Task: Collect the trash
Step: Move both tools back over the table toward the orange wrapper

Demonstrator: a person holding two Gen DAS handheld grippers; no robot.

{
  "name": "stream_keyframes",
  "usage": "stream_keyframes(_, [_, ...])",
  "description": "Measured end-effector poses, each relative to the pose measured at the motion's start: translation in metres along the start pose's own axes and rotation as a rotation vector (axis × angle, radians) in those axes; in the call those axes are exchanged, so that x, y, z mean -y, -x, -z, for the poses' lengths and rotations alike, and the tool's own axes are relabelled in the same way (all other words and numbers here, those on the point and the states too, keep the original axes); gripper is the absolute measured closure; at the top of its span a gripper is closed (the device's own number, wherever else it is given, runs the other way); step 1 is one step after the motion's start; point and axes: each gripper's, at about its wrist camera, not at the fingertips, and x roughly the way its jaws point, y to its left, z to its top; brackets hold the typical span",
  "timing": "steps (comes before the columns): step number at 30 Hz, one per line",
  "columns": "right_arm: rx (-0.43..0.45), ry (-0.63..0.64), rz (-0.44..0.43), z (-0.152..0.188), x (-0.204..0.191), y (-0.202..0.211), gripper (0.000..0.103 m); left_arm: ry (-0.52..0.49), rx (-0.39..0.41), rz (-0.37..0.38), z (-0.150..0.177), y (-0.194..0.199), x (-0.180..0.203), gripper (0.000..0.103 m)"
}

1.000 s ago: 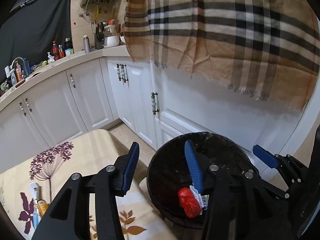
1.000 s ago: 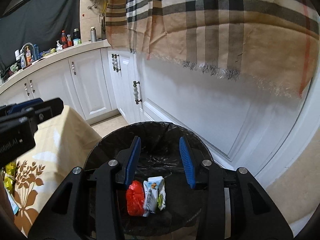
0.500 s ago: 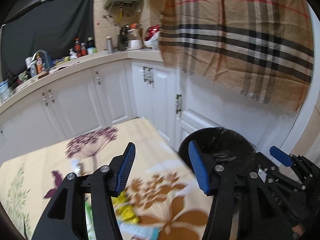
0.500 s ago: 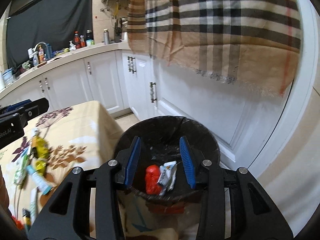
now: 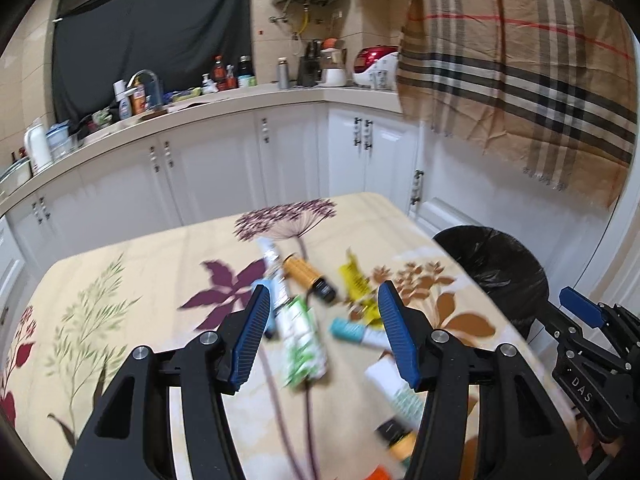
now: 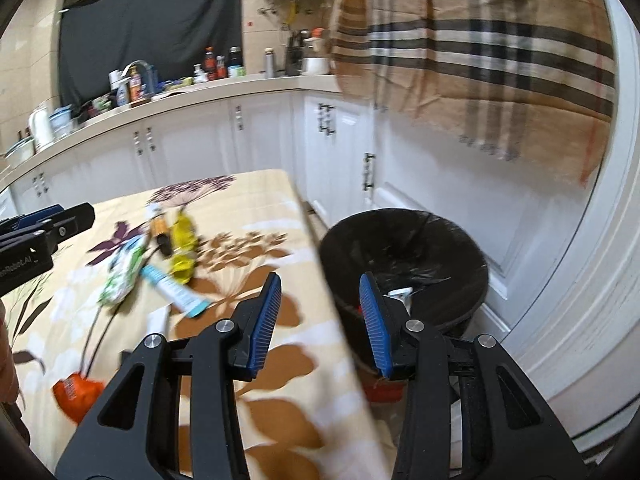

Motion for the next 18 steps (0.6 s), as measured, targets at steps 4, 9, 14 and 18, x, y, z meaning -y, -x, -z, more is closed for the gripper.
stream_keyframes(4, [-0.01, 0.033, -0.041, 0.012, -0.022, 0.01, 0.063, 0.013, -0.016, -0.019, 0.019, 0.011, -0.014, 0.047])
stream_keyframes(9, [-0.021, 0.074, -0.069, 0.028, -0.045, 0.021, 0.063, 0.028, -0.029, -0.022, 0.04, 0.025, -0.026, 0.047])
stream_keyframes(14, [-0.025, 0.085, -0.074, 0.039, -0.05, 0.029, 0.063, 0.029, -0.037, -0.017, 0.057, 0.037, -0.029, 0.047])
stream_keyframes(18, [-0.026, 0.09, -0.068, 0.048, -0.051, 0.037, 0.063, 0.026, -0.046, -0.005, 0.071, 0.044, -0.027, 0.047])
